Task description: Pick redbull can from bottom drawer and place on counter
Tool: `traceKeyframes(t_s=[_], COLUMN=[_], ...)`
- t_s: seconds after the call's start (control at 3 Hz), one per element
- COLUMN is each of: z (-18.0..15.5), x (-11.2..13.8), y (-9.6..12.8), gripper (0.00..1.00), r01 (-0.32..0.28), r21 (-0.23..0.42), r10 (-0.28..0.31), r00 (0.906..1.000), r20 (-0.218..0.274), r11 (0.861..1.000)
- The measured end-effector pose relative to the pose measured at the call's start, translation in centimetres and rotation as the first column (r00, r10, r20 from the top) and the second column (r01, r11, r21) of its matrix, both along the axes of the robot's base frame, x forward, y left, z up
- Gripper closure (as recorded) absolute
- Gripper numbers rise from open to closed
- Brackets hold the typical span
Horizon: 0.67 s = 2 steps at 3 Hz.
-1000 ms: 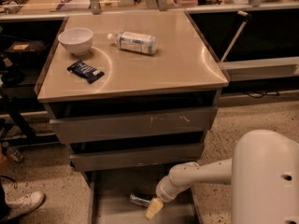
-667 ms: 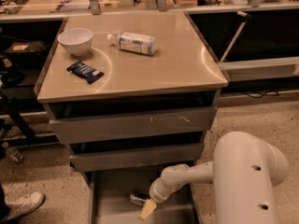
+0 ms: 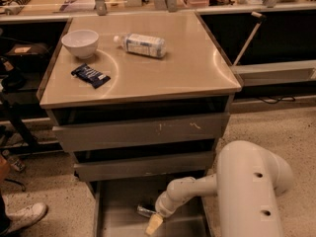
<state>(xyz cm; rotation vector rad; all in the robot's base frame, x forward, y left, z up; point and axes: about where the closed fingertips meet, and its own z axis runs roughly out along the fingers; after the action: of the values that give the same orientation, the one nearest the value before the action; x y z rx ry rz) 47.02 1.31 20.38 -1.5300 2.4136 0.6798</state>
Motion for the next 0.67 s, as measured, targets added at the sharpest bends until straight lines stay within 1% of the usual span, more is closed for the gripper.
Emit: traceKeyframes(t_s=[0.33, 0.67], z=[-2.9, -4.7], x=[1.0, 2.0], y=[0.1, -0.1], gripper=[0.00, 0.00], r01=[0.025, 0.045], r21=[-0.007, -0.013], r10=[-0.025, -0.045], r00=[0.9996, 0.9987], r20=[0.011, 0.026], r11=[1.000, 0.999])
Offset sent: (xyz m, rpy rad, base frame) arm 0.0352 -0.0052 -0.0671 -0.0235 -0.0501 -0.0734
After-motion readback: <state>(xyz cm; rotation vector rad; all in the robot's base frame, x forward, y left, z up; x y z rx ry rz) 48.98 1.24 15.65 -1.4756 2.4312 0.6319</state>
